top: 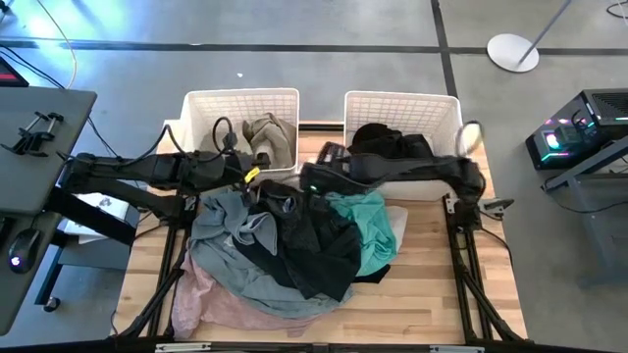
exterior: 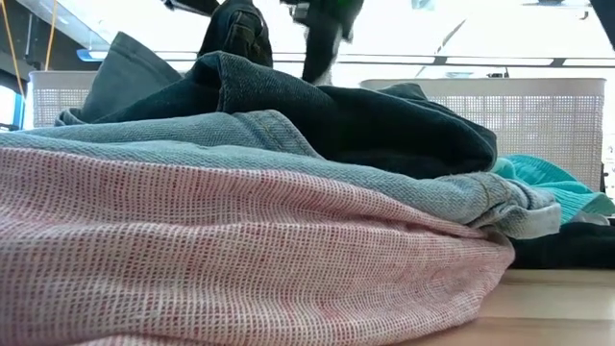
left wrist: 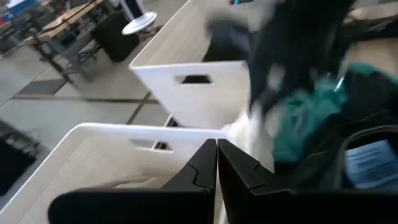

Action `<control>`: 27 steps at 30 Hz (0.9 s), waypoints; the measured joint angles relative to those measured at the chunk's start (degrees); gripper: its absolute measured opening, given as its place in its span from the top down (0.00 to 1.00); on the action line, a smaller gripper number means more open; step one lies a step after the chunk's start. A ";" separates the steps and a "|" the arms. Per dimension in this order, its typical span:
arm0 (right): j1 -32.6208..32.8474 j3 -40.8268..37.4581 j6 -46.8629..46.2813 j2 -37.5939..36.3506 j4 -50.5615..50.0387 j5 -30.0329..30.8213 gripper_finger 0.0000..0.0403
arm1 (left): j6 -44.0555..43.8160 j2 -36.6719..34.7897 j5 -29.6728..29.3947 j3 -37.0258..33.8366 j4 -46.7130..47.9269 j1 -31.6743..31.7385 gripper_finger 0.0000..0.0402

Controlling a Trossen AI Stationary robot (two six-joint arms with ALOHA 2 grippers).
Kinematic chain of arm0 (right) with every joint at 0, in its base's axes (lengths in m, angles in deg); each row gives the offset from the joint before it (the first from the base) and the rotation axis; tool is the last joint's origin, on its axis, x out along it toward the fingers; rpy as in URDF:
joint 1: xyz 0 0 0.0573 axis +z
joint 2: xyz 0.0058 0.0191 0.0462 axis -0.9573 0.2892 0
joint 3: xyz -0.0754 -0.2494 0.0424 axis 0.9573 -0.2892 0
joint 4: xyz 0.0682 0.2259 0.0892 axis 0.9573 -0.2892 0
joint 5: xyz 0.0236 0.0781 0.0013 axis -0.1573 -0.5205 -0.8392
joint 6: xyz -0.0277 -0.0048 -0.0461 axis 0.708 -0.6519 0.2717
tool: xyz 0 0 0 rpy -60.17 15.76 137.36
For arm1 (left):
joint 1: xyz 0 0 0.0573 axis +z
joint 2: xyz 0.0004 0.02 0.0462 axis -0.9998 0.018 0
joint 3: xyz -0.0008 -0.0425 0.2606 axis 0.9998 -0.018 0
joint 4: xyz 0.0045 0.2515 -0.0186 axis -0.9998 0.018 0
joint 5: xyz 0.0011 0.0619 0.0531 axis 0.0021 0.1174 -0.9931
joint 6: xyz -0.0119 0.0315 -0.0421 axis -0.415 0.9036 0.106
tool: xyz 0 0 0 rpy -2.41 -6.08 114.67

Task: Sort clothes
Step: Put the white dress into the left white bin

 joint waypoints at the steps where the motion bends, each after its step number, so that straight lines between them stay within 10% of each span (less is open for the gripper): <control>1: 1.48 0.00 -0.18 -1.88 0.21 2.72 0.95 | -0.02 0.00 0.00 0.00 -0.39 -0.97 0.99; 9: 18.57 -0.02 0.70 -16.47 9.94 28.20 0.98 | 5.05 0.02 -0.11 0.02 -11.64 -9.41 0.99; 14: 28.56 -0.02 18.26 -21.59 32.03 39.84 0.99 | 12.88 0.02 3.78 0.02 -22.30 -12.53 0.99; 27: 31.01 0.07 54.91 -24.76 77.60 17.12 0.99 | 18.87 2.42 27.08 0.11 -31.19 -12.84 0.62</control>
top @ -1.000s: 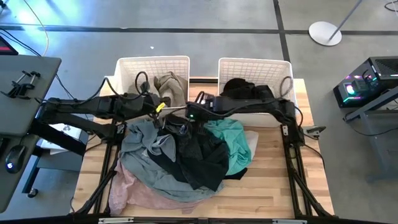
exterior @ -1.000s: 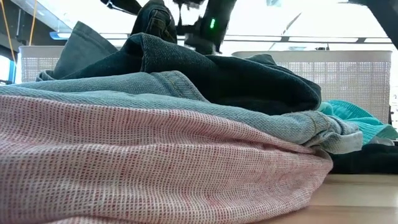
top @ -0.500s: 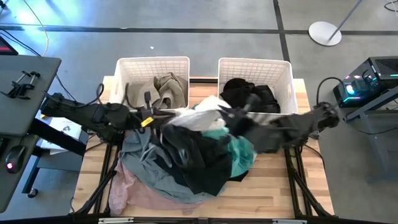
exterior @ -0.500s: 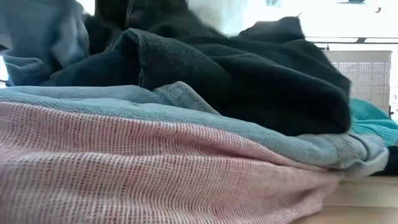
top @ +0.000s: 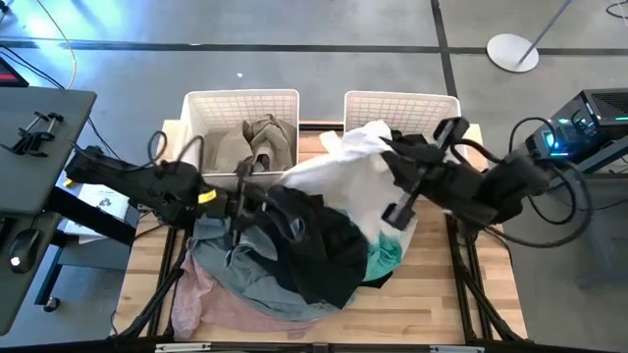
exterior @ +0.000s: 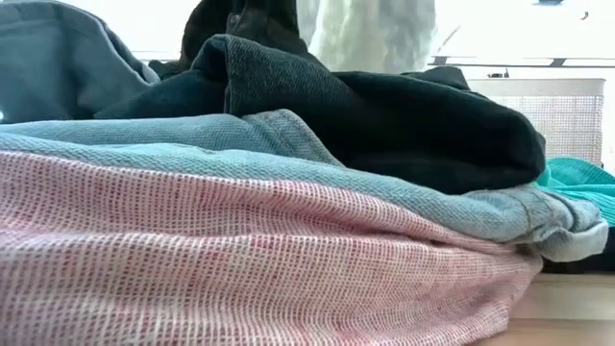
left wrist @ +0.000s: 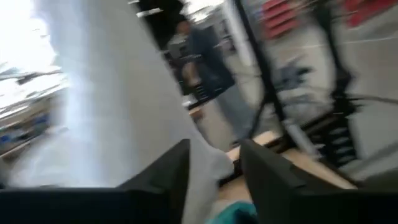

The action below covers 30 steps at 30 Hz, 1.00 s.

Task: Sort clothes
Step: Put the white dress into the left white bin

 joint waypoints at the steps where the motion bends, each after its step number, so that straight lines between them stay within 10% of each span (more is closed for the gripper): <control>1: -0.01 0.01 -0.81 -0.08 0.87 -2.66 0.99 | -0.43 1.12 1.73 0.00 -1.53 -0.02 0.57; 16: 1.88 0.00 -14.89 -0.28 -9.34 -18.13 0.99 | 12.12 25.36 -18.66 0.03 -35.37 6.27 0.17; 30: 2.20 0.00 -11.00 -0.33 -5.58 -21.02 0.99 | -9.45 46.10 7.76 11.59 -36.78 12.05 0.25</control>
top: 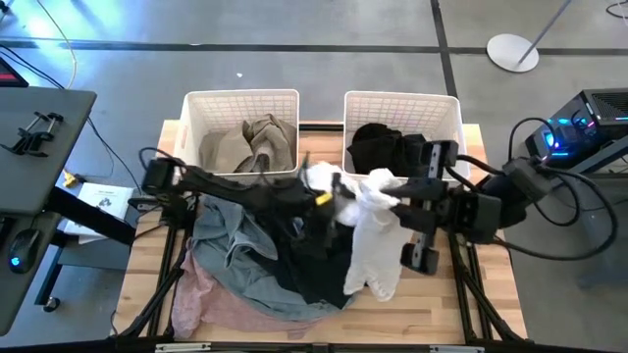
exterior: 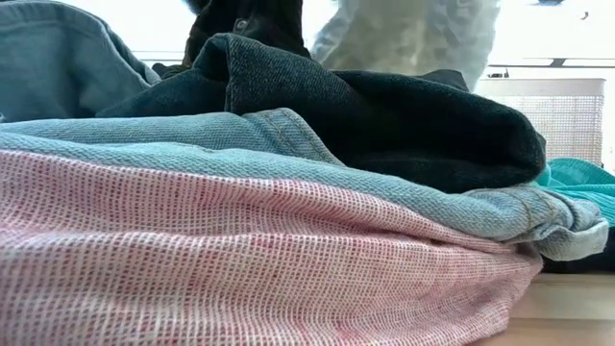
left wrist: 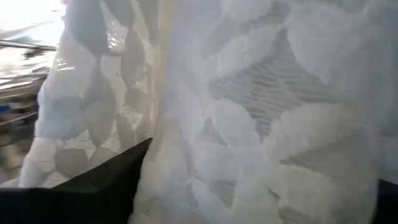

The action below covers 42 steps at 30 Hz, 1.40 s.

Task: Sort clothes
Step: Put the white dress into the left white bin

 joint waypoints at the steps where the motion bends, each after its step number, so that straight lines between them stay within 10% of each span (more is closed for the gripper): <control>1: -0.24 -0.02 -0.02 -0.02 0.00 0.69 0.99 | -0.08 1.37 1.35 1.79 0.32 -0.58 0.29; 10: -0.76 0.00 -0.32 -0.24 -3.32 20.50 0.98 | -0.37 1.02 5.50 12.49 12.79 -4.76 0.95; 16: 0.60 0.00 -10.78 -0.46 -21.75 38.95 0.84 | 2.04 -11.42 8.00 12.56 22.92 -8.00 0.97; 27: 2.27 -5.69 -79.06 -0.20 -81.46 25.20 0.34 | 18.28 -33.11 -23.97 12.57 38.91 -12.10 0.99; 32: 4.66 -16.41 -92.44 -0.11 -82.14 28.32 0.28 | 28.98 -39.42 -39.62 16.02 39.23 -9.10 1.00; 42: 5.25 -39.38 -96.92 -0.04 -57.76 30.72 0.28 | 27.70 -45.42 -39.56 19.31 55.63 11.26 1.00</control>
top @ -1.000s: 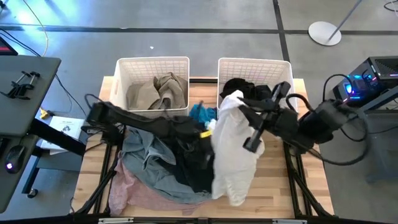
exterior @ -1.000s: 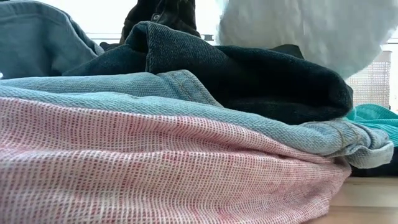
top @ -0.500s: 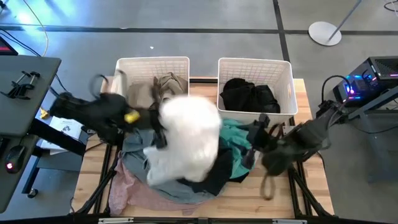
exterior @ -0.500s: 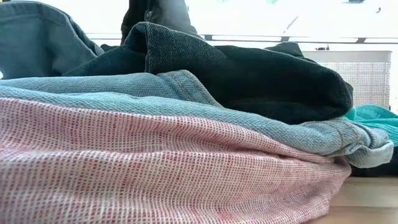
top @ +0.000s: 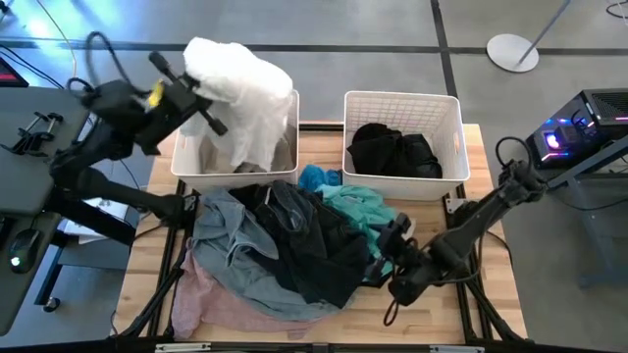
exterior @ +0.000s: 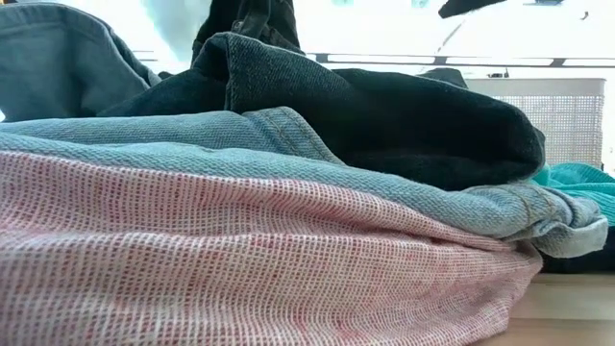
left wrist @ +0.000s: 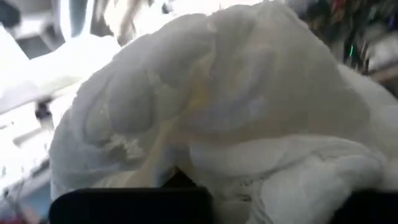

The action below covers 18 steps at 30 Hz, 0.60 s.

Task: Sort clothes
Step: Put the white dress into the left white bin

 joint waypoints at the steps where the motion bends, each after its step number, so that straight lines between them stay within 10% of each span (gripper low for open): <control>1: -0.23 -1.58 0.66 0.00 2.54 0.06 0.28 | -2.54 -0.09 1.60 -0.06 3.68 2.74 1.00; 18: -2.55 -7.79 1.03 -0.02 11.99 3.42 0.28 | -40.91 11.26 36.23 -30.17 15.36 39.45 0.95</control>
